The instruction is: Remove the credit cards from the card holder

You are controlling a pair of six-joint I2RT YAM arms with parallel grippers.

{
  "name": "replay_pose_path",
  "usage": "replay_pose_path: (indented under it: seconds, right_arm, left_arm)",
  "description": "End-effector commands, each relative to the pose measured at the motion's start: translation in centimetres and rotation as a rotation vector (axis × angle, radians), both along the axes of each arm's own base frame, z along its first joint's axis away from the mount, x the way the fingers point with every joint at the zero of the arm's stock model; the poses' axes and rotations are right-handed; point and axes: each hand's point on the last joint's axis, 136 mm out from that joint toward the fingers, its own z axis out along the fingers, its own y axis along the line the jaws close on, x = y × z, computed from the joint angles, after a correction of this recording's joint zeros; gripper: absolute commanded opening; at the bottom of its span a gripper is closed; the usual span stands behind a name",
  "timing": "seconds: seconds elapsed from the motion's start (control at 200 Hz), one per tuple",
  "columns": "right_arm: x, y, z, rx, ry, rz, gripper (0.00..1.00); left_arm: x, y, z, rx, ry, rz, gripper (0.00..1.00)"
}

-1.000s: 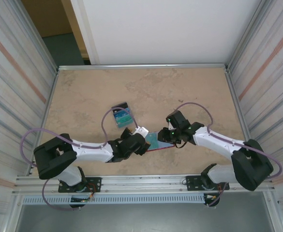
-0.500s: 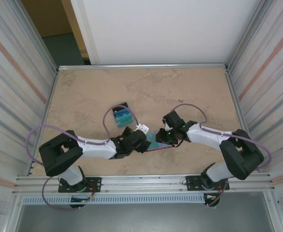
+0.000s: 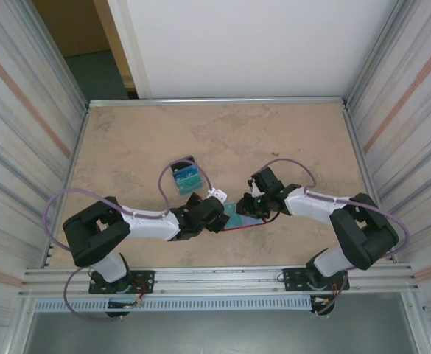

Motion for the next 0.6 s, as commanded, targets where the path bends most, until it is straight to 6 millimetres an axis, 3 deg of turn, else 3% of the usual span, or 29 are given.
replay_pose_path:
  seconds: [0.0,0.591]
  right_arm:
    - [-0.4,0.1,-0.5,0.024,0.033,0.002,0.21]
    - [-0.7,0.6,-1.3,0.095,0.075,0.003,0.13]
  left_arm:
    - [0.0,0.6,-0.7,0.040,0.024,0.017,0.99]
    - [-0.1,0.6,-0.9,0.061,0.036,0.008,0.99]
